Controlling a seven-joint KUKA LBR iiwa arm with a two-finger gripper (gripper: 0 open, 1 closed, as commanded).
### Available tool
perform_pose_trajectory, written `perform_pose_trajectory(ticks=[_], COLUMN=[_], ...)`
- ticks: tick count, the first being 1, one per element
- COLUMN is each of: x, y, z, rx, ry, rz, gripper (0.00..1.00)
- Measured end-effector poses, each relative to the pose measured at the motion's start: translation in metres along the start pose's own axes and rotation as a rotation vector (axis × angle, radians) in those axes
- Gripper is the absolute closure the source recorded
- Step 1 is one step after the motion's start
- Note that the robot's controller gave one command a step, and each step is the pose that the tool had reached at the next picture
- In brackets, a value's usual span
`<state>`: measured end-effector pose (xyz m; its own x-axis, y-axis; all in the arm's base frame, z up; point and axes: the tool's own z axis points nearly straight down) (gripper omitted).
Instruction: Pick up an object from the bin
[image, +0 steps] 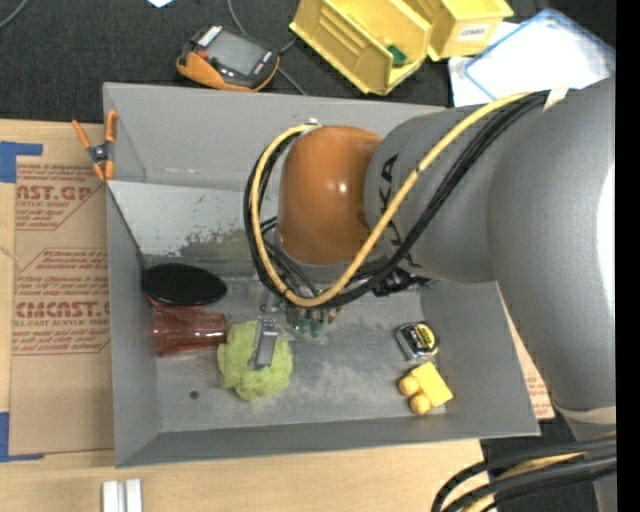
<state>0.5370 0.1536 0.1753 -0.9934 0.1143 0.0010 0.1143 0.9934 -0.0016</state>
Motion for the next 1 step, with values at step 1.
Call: perform_pose_trajectory(ticks=[1], x=[0.0159], y=[0.0468], z=[-0.0214], rx=[-0.009], ry=[-0.019], rz=[-0.113], gripper=[0.00])
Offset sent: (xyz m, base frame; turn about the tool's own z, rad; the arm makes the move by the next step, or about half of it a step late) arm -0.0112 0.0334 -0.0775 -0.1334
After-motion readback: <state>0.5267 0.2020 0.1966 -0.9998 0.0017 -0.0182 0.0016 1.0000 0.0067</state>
